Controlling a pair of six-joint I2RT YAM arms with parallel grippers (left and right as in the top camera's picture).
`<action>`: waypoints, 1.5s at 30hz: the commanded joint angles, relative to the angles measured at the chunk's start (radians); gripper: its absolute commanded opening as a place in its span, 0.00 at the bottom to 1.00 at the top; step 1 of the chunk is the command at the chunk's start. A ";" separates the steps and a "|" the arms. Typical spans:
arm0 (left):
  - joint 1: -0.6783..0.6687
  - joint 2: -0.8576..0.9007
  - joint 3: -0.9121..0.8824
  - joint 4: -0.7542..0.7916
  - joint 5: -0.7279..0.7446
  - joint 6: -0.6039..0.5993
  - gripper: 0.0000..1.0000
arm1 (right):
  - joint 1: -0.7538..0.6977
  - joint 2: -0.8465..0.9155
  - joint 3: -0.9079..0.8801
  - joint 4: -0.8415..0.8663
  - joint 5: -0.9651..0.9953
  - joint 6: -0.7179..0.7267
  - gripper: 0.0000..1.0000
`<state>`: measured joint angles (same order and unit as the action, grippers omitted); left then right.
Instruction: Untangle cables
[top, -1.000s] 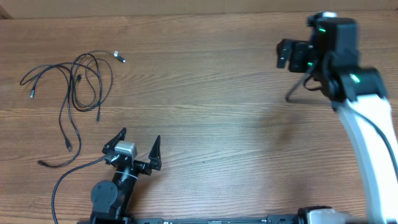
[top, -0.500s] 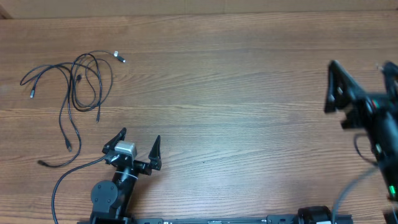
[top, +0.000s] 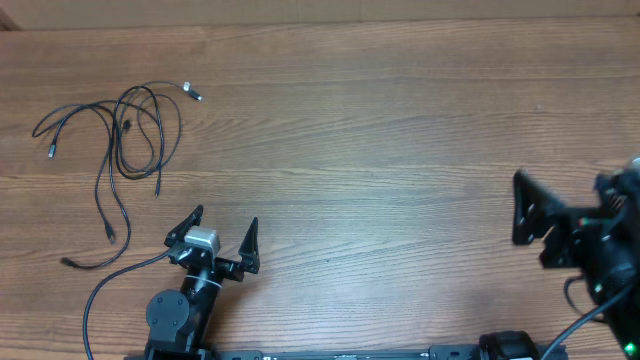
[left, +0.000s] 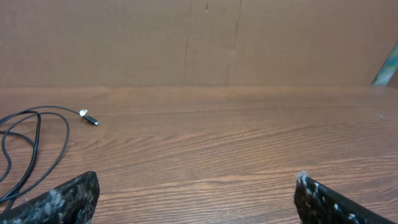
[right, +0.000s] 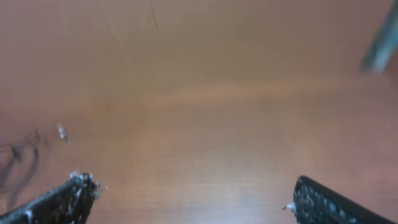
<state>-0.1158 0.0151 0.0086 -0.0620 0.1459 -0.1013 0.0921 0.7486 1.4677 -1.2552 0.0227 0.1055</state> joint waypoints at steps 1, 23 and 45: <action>0.005 -0.010 -0.004 -0.003 0.008 -0.011 1.00 | -0.003 0.024 -0.011 -0.119 -0.002 0.003 1.00; 0.005 -0.010 -0.004 -0.003 0.008 -0.011 0.99 | -0.003 -0.610 -0.351 -0.100 -0.001 0.003 1.00; 0.005 -0.010 -0.004 -0.003 0.008 -0.011 1.00 | -0.003 -0.745 -0.692 0.756 -0.192 -0.329 1.00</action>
<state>-0.1158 0.0151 0.0086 -0.0616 0.1459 -0.1013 0.0921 0.0055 0.9230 -0.6498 -0.0509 -0.0807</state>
